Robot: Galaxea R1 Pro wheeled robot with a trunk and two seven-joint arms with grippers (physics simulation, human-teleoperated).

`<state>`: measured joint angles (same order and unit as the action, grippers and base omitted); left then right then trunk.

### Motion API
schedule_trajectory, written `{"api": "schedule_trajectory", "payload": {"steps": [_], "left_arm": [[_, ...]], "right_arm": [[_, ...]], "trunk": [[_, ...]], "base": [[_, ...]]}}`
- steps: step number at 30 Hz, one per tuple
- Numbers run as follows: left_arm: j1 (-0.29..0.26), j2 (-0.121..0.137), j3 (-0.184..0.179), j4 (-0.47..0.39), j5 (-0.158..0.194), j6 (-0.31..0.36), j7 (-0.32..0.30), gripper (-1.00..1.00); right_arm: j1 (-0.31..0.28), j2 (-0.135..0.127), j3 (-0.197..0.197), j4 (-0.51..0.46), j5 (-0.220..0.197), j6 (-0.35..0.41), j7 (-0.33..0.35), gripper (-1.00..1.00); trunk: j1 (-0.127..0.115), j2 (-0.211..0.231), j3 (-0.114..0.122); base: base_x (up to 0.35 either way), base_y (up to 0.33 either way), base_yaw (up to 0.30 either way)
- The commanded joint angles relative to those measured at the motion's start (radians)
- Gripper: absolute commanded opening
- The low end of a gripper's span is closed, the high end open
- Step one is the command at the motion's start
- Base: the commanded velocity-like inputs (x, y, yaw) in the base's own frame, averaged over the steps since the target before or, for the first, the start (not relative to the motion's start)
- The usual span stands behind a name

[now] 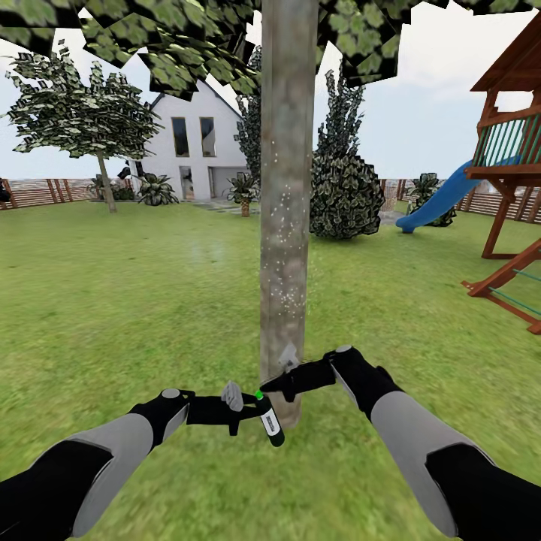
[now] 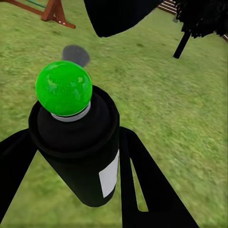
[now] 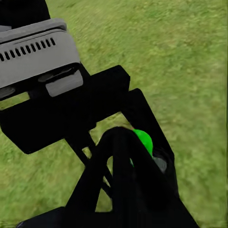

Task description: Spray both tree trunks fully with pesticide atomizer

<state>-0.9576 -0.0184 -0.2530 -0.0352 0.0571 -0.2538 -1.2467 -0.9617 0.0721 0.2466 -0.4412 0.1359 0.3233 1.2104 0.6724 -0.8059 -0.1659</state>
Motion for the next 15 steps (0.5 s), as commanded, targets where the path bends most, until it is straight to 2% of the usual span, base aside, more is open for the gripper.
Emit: {"api": "schedule_trajectory", "payload": {"steps": [1,4,12,13,15], "left_arm": [[0.0,0.0,0.003,0.0,0.0,-0.002,0.003,-1.0],[0.0,0.0,0.003,0.0,0.0,-0.002,0.003,-1.0],[0.0,0.0,0.003,0.0,0.0,-0.002,0.004,-1.0],[0.0,0.0,0.003,0.0,0.0,-0.002,0.004,-1.0],[0.0,0.0,0.003,0.0,0.0,-0.002,0.004,-1.0]], "right_arm": [[0.0,0.0,-0.001,0.004,0.013,0.0,0.0,-1.0],[0.0,0.0,-0.001,0.011,0.031,-0.001,0.0,-1.0],[0.0,-0.001,-0.004,0.011,0.034,0.0,-0.001,-1.0],[0.0,-0.006,-0.006,0.009,0.034,0.002,-0.007,-1.0],[-0.032,-0.032,-0.009,0.001,0.032,0.01,-0.07,-1.0]], "trunk": [[0.0,0.0,0.0],[0.0,0.0,0.0],[0.0,0.0,0.0],[0.0,0.0,0.0],[0.0,0.0,0.0]], "base": [[0.0,0.0,0.0],[0.0,0.0,0.0],[0.0,0.0,0.0],[0.0,0.0,0.0],[0.0,0.0,0.0]]}}
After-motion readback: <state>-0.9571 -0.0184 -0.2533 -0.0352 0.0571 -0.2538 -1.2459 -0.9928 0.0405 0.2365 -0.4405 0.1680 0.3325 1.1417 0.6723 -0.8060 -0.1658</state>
